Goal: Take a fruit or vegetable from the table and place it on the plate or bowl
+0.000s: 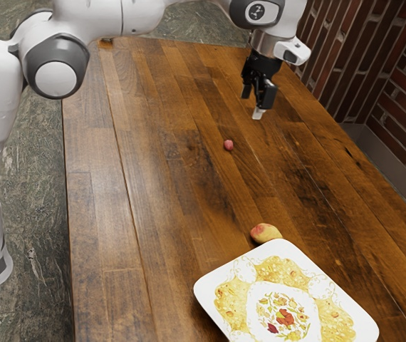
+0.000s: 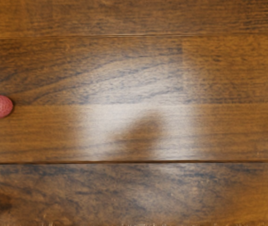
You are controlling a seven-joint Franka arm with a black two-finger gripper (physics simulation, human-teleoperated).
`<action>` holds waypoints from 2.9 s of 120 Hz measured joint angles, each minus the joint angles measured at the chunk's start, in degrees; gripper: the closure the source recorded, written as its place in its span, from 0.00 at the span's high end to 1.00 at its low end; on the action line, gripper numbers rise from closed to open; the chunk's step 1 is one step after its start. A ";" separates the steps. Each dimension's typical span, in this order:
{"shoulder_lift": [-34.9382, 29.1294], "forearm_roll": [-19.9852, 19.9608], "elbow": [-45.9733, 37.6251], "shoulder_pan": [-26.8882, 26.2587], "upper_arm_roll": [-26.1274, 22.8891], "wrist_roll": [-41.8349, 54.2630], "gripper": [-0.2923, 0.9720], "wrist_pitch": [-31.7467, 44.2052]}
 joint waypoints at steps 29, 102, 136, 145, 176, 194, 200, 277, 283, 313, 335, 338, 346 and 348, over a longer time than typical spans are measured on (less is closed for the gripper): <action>-0.03 -0.75 0.23 0.14 -0.06 1.10 0.77 -0.37; 0.08 -4.68 -7.16 -0.55 -12.53 3.31 0.77 1.14; -5.40 -4.60 -19.86 -0.51 -15.61 7.19 0.77 7.01; -5.67 -4.67 -21.99 -0.54 -17.08 8.17 0.77 8.75; -6.78 -4.85 -26.22 -0.54 -19.69 10.76 0.77 12.87; -7.49 -4.86 -28.03 -0.56 -21.07 11.92 0.77 14.43; -7.55 -4.87 -28.45 -0.63 -21.22 12.25 0.77 14.81; -2.30 -4.32 -25.45 0.13 -15.84 14.61 0.77 23.34; -1.82 -4.35 -25.50 0.11 -15.83 14.66 0.77 24.67; 2.53 -4.41 -25.83 0.10 -15.82 14.91 0.77 31.68; 4.13 -4.60 -25.84 0.10 -15.82 15.15 0.77 34.38; 4.28 -4.64 -25.84 0.10 -15.82 15.18 0.77 34.59; 4.74 -4.86 -25.84 0.10 -15.82 15.26 0.77 35.05; 4.84 -4.92 -25.84 0.10 -15.82 15.28 0.77 35.15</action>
